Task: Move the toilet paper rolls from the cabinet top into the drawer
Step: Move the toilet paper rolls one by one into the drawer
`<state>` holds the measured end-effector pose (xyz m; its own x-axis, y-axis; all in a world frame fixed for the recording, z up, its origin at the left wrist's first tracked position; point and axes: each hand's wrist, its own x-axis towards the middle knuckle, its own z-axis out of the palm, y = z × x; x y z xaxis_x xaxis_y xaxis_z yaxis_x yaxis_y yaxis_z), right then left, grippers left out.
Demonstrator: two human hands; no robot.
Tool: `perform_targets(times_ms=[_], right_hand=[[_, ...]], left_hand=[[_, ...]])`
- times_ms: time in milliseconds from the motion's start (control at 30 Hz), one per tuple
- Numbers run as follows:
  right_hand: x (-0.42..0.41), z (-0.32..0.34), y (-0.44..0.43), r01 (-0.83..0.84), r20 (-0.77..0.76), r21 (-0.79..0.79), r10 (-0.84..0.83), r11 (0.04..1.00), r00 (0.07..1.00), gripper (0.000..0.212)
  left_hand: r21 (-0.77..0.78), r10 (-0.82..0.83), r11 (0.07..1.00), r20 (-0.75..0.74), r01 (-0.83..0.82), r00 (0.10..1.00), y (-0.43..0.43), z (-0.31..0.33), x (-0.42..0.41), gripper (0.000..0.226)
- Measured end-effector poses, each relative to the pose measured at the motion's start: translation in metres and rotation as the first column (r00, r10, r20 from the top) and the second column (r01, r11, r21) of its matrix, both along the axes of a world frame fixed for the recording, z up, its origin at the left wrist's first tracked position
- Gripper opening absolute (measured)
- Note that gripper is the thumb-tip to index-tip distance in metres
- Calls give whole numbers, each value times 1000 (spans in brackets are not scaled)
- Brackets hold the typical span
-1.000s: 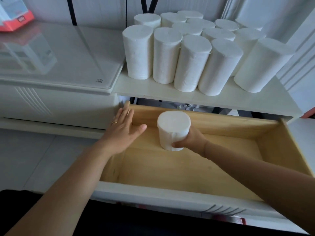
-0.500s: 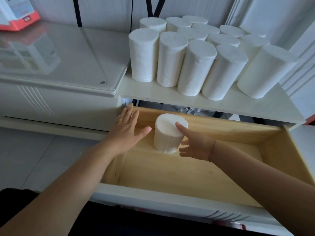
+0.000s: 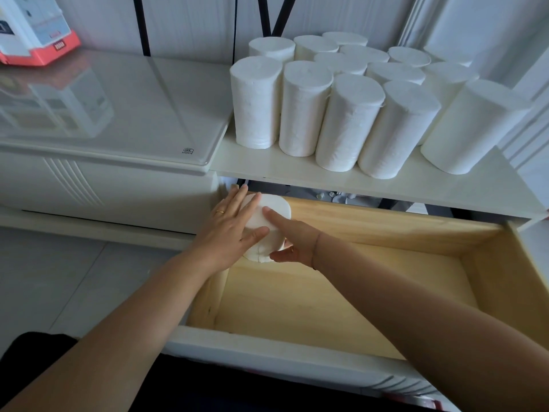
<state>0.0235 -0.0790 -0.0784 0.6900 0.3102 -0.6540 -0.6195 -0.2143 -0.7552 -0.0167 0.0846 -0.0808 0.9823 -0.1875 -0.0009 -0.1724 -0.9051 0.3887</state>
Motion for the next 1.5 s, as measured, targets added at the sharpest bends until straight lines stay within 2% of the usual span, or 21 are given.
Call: perform_targets(times_ms=[133, 200, 267, 300, 333, 400, 467, 500, 567, 667, 767, 867, 1033, 1200, 1267, 1400, 1500], right_hand=[[-2, 3, 7, -8, 3, -10, 8, 1000, 1000, 70], [-6, 6, 1, -69, 26, -77, 71, 995, 997, 74], [-7, 13, -11, -73, 169, -233, 115, 970, 979, 77], [-6, 18, -21, -13, 294, -298, 104, 954, 950, 75], [-5, 25, -32, 79, 427, -323, 70, 943, 902, 71], [-2, 39, -59, 289, 632, -269, -58, 919, 772, 58], [3, 51, -86, 511, 777, -191, -189, 838, 601, 46], [7, 56, -98, 603, 821, -152, -240, 784, 519, 45], [19, 61, -114, 715, 853, -83, -322, 694, 411, 52], [42, 63, -127, 795, 864, -66, -364, 603, 347, 69], [59, 61, -127, 757, 859, -67, -348, 650, 374, 85], [71, 61, -121, 712, 864, -31, -339, 701, 371, 90], [80, 66, -119, 731, 870, -27, -344, 682, 353, 84], [61, 72, -131, 682, 847, -7, -358, 731, 392, 70], [44, 72, -139, 628, 833, 21, -360, 778, 419, 68], [0, 70, -159, 440, 817, 61, -298, 896, 494, 78], [-30, 62, -168, 245, 772, 47, -191, 968, 606, 80]], left_hand=[[-31, 4, 999, -2, -4, 1000, 0, 0, 1, 74], [-37, 6, 999, 9, -6, 1000, 0, 0, 1, 70], [-43, 4, 999, 12, -3, 1000, 1, -1, 1, 69], [-38, -1, 999, 14, 1, 1000, 1, -1, 0, 69], [-27, -7, 1000, 17, 8, 1000, 1, -1, 0, 69], [7, -16, 1000, 26, 15, 1000, 1, 0, -1, 69], [65, -18, 998, 39, 15, 999, 1, 0, 0, 70], [99, -21, 995, 46, 16, 999, 1, 0, 0, 72], [146, -27, 989, 57, 18, 998, 1, -1, 1, 75], [166, -52, 985, 56, 42, 997, 0, -2, 1, 73], [159, -67, 986, 49, 59, 997, 1, -3, 1, 69], [149, -70, 987, 42, 63, 997, 1, -3, 2, 69], [142, -71, 988, 40, 65, 997, 1, -2, 2, 71], [132, -67, 989, 31, 62, 997, 2, -2, 2, 73], [116, -66, 991, 30, 62, 997, 1, -2, 3, 74], [80, -64, 995, 32, 61, 997, 1, -2, 3, 73], [57, -63, 996, 29, 61, 998, 0, -1, 3, 74]])
